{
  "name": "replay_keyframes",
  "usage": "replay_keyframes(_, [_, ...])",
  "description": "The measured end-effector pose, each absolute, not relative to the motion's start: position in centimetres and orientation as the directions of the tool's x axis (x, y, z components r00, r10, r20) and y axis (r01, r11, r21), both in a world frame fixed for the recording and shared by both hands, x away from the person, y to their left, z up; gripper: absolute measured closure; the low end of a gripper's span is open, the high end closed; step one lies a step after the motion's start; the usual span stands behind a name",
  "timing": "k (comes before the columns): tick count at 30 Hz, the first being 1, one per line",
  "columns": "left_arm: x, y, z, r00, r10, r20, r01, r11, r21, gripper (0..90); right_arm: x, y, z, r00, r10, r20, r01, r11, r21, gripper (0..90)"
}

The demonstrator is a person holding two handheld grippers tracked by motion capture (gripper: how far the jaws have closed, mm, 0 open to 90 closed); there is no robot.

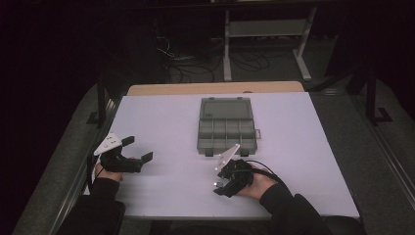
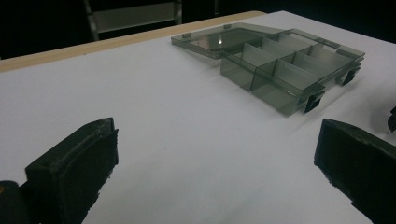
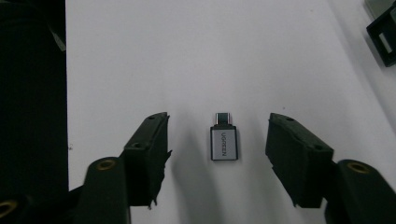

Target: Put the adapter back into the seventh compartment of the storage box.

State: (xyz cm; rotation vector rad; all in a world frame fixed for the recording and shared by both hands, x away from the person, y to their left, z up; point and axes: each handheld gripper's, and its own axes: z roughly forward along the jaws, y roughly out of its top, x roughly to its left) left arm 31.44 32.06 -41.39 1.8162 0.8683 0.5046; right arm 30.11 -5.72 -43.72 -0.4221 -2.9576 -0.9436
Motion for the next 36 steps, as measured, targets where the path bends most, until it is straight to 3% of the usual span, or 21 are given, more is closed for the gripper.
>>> replay_keyframes(4, [31.44, 32.08, -41.38, 0.652, 0.756, -0.05, 0.329, -0.224, 0.917, 0.0, 30.06, -5.66, -43.66, -0.964, 0.251, 0.085, 0.254, 0.781, 0.57, 45.5])
replay_keyframes(6, [31.44, 32.06, -41.38, 0.652, 0.756, -0.05, 0.33, -0.223, 0.917, 0.0, 30.03, -5.61, -43.69, -0.965, 0.247, 0.082, 0.249, 0.787, 0.564, 52.4])
replay_keyframes(24, [31.45, 32.09, -41.39, 0.652, 0.757, -0.049, 0.33, -0.224, 0.917, 0.0, 29.95, -5.39, -43.83, -0.966, 0.257, 0.024, 0.228, 0.807, 0.545, 74.2])
replay_keyframes(36, [31.45, 32.09, -41.39, 0.652, 0.756, -0.05, 0.33, -0.224, 0.917, 0.0, 30.05, -5.36, -43.69, -0.969, 0.245, 0.032, 0.222, 0.807, 0.548, 75.3])
